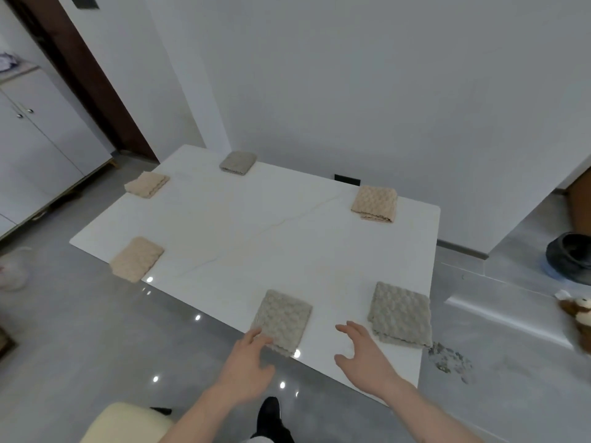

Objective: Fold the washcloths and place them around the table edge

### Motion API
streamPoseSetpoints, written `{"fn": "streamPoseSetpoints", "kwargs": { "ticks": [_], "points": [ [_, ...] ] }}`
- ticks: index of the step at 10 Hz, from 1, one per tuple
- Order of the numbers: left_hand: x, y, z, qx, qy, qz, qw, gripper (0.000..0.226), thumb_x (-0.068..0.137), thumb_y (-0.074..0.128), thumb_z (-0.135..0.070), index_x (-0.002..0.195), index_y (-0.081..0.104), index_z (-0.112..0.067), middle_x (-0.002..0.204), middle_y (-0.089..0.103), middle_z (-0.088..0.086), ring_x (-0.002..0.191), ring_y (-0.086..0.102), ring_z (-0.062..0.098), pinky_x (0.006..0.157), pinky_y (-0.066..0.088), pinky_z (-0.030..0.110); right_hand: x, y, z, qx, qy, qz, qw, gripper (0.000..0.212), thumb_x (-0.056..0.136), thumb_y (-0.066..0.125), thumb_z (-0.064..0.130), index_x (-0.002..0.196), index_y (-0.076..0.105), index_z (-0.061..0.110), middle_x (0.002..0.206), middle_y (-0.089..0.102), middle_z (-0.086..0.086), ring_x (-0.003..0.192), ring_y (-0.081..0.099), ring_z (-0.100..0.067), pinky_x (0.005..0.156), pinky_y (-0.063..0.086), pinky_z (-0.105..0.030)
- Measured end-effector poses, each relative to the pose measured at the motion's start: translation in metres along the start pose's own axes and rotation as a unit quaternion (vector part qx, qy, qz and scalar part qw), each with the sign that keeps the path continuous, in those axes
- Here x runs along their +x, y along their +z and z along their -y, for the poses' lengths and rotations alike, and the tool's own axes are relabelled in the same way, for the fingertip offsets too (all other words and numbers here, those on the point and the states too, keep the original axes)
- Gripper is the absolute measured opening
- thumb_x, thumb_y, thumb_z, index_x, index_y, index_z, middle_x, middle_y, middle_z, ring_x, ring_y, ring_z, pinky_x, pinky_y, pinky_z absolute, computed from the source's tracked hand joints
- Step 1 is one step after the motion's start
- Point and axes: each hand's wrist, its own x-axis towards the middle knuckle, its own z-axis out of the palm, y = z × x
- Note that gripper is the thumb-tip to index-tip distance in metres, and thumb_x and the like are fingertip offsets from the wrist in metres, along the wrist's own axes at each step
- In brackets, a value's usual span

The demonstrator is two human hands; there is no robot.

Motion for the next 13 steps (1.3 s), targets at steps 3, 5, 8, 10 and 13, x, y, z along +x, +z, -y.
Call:
{"fn": "streamPoseSetpoints", "kwargs": {
  "ticks": [3,5,8,10,13],
  "points": [
    [0.046,-0.050,0.072,0.101,0.006,0.058,0.993,0.068,0.085,0.057,-0.029,0.151,0.040,-0.029,0.166,0.015,-0.005,0.147,0.025,0.020,0.115,0.035,0.032,0.033,0.066,0.047,-0.113,0.051,-0.008,0.992,0.071,0.094,0.053,0.029,0.157,0.020,0.029,0.166,0.001,0.008,0.150,0.017,-0.019,0.115,0.032,-0.029],
    [0.072,-0.099,0.149,0.183,0.041,0.060,0.980,0.073,0.087,0.057,-0.033,0.156,0.032,-0.028,0.169,0.006,-0.002,0.153,0.015,0.023,0.118,0.031,0.037,0.076,0.136,0.096,-0.172,0.091,0.014,0.981,0.079,0.092,0.050,0.031,0.160,0.010,0.025,0.167,-0.008,-0.002,0.153,0.004,-0.028,0.122,0.021,-0.038],
    [0.079,-0.122,0.205,0.232,0.035,0.084,0.969,0.085,0.090,0.056,-0.040,0.162,0.014,-0.028,0.169,-0.012,0.001,0.156,-0.004,0.025,0.126,0.010,0.044,0.087,0.175,0.124,-0.238,0.150,0.053,0.958,0.080,0.088,0.050,0.029,0.158,0.011,0.024,0.166,-0.008,-0.001,0.151,0.006,-0.028,0.118,0.026,-0.050],
    [0.071,-0.132,0.205,0.222,0.021,0.072,0.972,0.086,0.089,0.055,-0.036,0.162,0.010,-0.027,0.169,-0.014,0.001,0.156,-0.006,0.026,0.126,0.008,0.045,0.087,0.173,0.120,-0.230,0.144,0.061,0.960,0.080,0.087,0.050,0.027,0.157,0.012,0.024,0.166,-0.005,0.001,0.151,0.011,-0.025,0.114,0.034,-0.045],
    [0.054,-0.172,0.251,0.205,-0.060,0.020,0.977,0.088,0.088,0.057,-0.041,0.162,0.012,-0.029,0.170,-0.010,0.000,0.156,-0.001,0.027,0.125,0.013,0.044,0.106,0.174,0.128,-0.200,0.154,-0.006,0.968,0.068,0.082,0.051,0.021,0.147,0.034,0.022,0.161,0.012,-0.005,0.144,0.025,-0.030,0.107,0.040,-0.039]
  ]
}}
